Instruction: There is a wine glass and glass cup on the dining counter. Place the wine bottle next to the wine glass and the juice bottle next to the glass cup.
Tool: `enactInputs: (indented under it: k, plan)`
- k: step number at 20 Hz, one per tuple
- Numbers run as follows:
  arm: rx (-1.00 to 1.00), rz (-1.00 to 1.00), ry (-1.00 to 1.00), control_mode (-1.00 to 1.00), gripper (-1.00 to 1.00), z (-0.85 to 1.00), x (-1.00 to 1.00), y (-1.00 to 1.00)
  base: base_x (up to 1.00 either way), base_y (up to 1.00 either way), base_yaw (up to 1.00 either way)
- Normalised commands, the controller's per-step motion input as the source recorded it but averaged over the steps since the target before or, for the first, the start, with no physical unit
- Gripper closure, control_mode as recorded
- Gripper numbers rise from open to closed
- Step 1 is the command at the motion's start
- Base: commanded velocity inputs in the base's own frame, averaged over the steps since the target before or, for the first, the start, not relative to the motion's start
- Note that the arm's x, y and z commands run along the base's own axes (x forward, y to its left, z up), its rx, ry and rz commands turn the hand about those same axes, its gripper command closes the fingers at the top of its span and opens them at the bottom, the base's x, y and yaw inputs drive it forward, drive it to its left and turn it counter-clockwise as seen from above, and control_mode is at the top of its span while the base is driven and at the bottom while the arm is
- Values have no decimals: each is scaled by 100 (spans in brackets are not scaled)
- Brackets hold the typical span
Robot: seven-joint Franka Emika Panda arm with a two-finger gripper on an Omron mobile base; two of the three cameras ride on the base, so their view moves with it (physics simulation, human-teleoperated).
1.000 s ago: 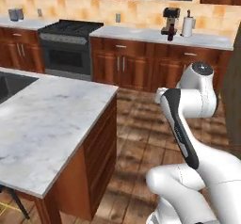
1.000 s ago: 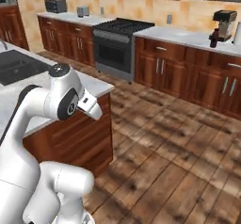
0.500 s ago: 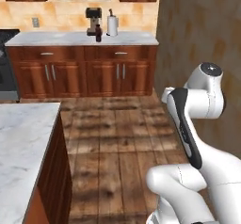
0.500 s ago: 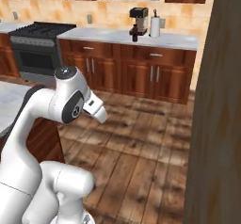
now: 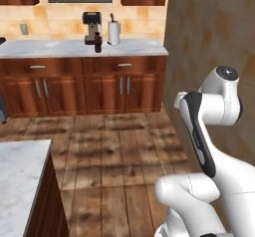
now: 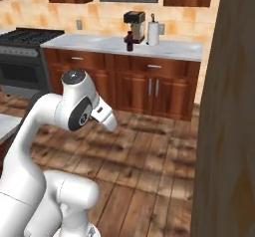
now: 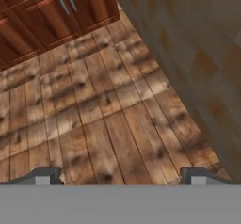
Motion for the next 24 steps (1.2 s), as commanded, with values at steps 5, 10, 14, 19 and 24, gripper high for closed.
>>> enactInputs:
  k: [5,10,14,19,24]
  plan:
    - [0,0,0,100,-100,0,0,0,94,9,-1]
    - [0,0,0,100,-100,0,0,0,94,10,0]
    - [0,0,0,100,-100,0,0,0,94,8,0]
    - [0,0,0,100,-100,0,0,0,94,7,0]
    - [0,0,0,100,-100,0,0,0,94,8,0]
